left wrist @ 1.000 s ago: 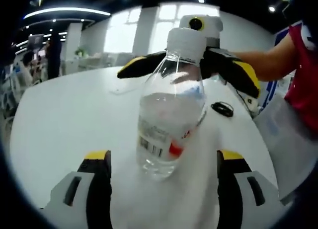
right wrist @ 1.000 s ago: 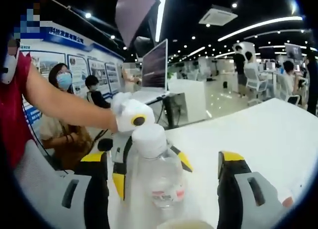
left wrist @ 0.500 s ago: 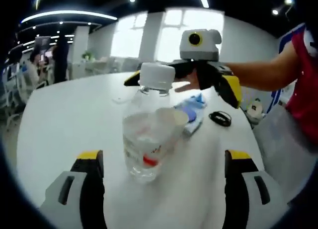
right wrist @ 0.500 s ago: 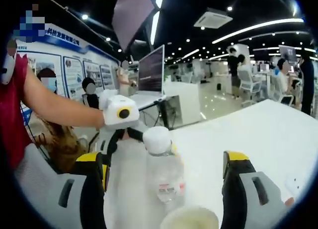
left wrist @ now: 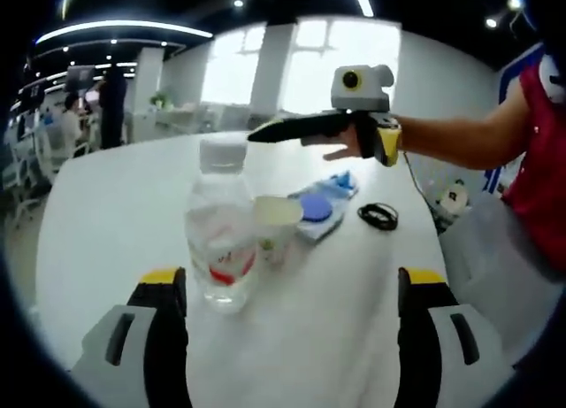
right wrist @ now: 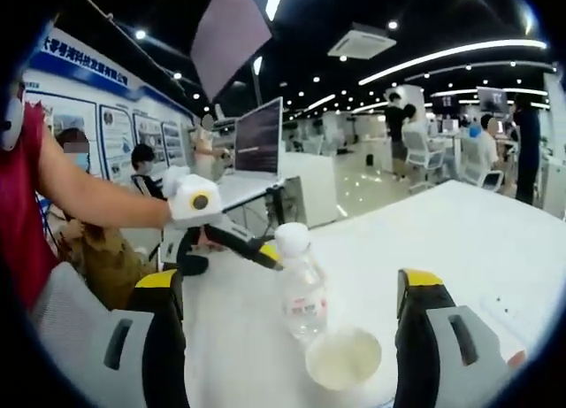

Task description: Arrange the tabletop items into an orderly group along one side of the table until the central work area is clear of visible clutter.

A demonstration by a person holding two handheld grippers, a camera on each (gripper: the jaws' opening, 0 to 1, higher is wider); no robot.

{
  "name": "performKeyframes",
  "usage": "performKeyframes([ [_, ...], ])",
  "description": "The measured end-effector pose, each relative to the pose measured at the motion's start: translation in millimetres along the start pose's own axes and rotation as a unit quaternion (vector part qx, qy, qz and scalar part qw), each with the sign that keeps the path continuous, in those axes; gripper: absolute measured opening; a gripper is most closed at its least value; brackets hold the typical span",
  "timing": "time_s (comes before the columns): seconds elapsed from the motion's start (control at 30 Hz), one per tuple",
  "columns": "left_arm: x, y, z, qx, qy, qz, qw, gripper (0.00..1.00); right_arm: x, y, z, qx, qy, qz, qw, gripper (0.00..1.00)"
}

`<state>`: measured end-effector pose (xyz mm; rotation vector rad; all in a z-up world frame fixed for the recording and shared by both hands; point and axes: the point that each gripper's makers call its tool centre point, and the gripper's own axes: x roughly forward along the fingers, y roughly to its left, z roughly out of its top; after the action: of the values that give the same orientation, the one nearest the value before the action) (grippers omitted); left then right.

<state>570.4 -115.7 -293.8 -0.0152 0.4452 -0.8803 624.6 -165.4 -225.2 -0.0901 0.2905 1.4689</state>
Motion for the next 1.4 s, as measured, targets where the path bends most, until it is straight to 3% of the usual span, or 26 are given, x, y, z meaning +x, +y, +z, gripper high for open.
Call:
performKeyframes([
  [0.37, -9.5, -28.8, 3.9, -0.001, -0.001, 0.005, 1.0000, 0.96, -53.0, 8.1, -2.6, 0.007, -0.012, -0.040, 0.9991, 1.00],
  [0.67, -13.4, -51.3, 9.1, 0.002, 0.008, 0.007, 0.9999, 0.96, -97.1, 21.6, -21.8, 0.021, -0.011, -0.071, 0.9972, 1.00],
  [1.0, -9.0, -77.4, 19.1, -0.012, -0.016, 0.012, 0.9997, 0.95, -142.2, 37.9, -50.2, 0.040, -0.001, -0.102, 0.9940, 1.00],
  [1.4, 13.1, -129.2, 24.3, -0.006, -0.020, -0.010, 0.9997, 0.94, -192.0, 58.8, -78.4, 0.063, 0.003, -0.133, 0.9891, 1.00],
])
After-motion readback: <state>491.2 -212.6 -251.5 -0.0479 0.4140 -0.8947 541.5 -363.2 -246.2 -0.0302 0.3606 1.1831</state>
